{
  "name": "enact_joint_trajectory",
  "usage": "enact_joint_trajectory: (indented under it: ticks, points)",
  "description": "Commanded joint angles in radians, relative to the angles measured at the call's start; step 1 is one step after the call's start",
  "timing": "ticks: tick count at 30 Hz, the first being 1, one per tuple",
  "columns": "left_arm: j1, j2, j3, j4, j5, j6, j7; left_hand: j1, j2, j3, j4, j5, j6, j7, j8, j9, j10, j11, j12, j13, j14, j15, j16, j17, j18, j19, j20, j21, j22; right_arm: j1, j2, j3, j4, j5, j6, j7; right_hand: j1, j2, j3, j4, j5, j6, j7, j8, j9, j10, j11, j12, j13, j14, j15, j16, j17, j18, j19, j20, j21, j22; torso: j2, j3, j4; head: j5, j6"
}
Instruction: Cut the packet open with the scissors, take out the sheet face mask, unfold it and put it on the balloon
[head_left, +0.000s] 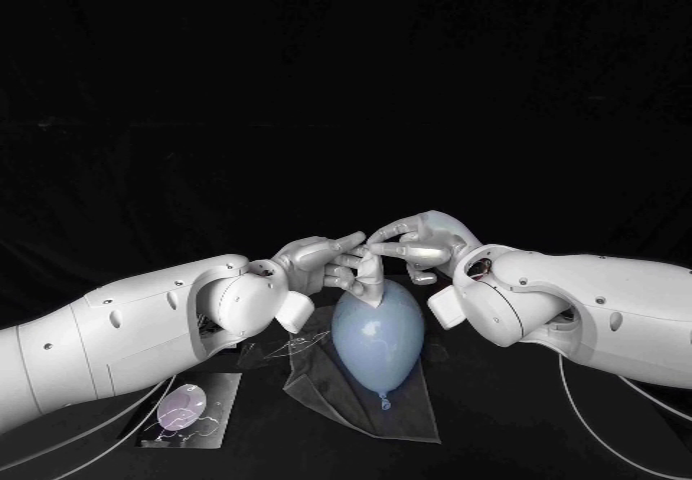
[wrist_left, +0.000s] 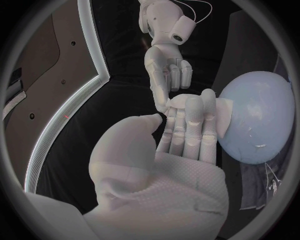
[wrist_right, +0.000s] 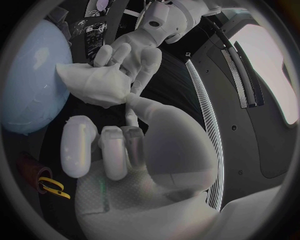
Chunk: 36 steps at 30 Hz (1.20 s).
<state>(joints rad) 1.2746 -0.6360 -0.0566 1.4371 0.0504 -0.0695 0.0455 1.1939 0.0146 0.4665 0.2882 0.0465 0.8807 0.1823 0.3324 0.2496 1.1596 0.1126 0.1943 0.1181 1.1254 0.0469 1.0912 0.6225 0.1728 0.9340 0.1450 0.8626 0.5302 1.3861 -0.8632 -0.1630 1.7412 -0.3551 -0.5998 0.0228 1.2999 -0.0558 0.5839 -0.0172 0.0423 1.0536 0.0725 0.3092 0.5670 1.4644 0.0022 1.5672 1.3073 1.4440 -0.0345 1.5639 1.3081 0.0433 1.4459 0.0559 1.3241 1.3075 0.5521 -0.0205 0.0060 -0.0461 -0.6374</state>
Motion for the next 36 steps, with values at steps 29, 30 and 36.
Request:
enact_joint_trajectory:
  ticks: [29, 30, 36]
  points:
    - [-0.001, -0.008, 0.001, 0.014, 0.068, 0.021, 0.067, 0.188, -0.118, -0.007, -0.121, 0.003, 0.047, -0.017, 0.01, 0.008, 0.019, -0.015, -0.01, 0.001, -0.008, -0.014, 0.017, -0.027, 0.011, -0.004, -0.011, 0.002, 0.0, -0.01, -0.03, 0.0, 0.017, -0.011, 0.011, 0.005, -0.003, 0.01, 0.01, -0.001, 0.006, 0.005, -0.001, 0.006, 0.107, 0.106, -0.005, 0.004, 0.264, 0.127, -0.025, 0.007, 0.263, 0.011, -0.003, -0.005, -0.004, 0.19, 0.0, -0.0002, 0.0002, -0.005, 0.001]
    - [-0.001, -0.008, 0.001, 0.014, 0.067, 0.02, 0.065, 0.191, -0.123, -0.009, -0.124, 0.003, 0.049, -0.017, 0.01, 0.008, 0.021, -0.015, -0.01, 0.001, -0.008, -0.015, 0.017, -0.028, 0.011, -0.004, -0.011, 0.003, 0.001, -0.01, -0.03, 0.0, 0.017, -0.011, 0.011, 0.005, -0.003, 0.01, 0.01, -0.001, 0.006, 0.005, -0.001, 0.006, 0.107, 0.106, -0.005, 0.004, 0.264, 0.127, -0.025, 0.007, 0.263, 0.011, -0.003, -0.005, -0.004, 0.19, 0.0, -0.0002, 0.0002, -0.005, 0.001]
    - [-0.001, -0.009, 0.001, 0.017, 0.046, -0.004, 0.038, 0.184, -0.148, -0.024, -0.124, 0.002, 0.055, -0.015, 0.01, 0.008, 0.029, -0.015, -0.011, -0.001, -0.005, -0.015, 0.019, -0.031, 0.011, -0.002, -0.013, 0.006, 0.002, -0.01, -0.03, 0.0, 0.018, -0.011, 0.013, 0.005, -0.003, 0.01, 0.01, -0.001, 0.006, 0.005, -0.001, 0.006, 0.107, 0.106, -0.005, 0.004, 0.264, 0.127, -0.025, 0.007, 0.263, 0.011, -0.003, -0.005, -0.004, 0.19, 0.0, 0.0001, 0.0, -0.007, 0.001]
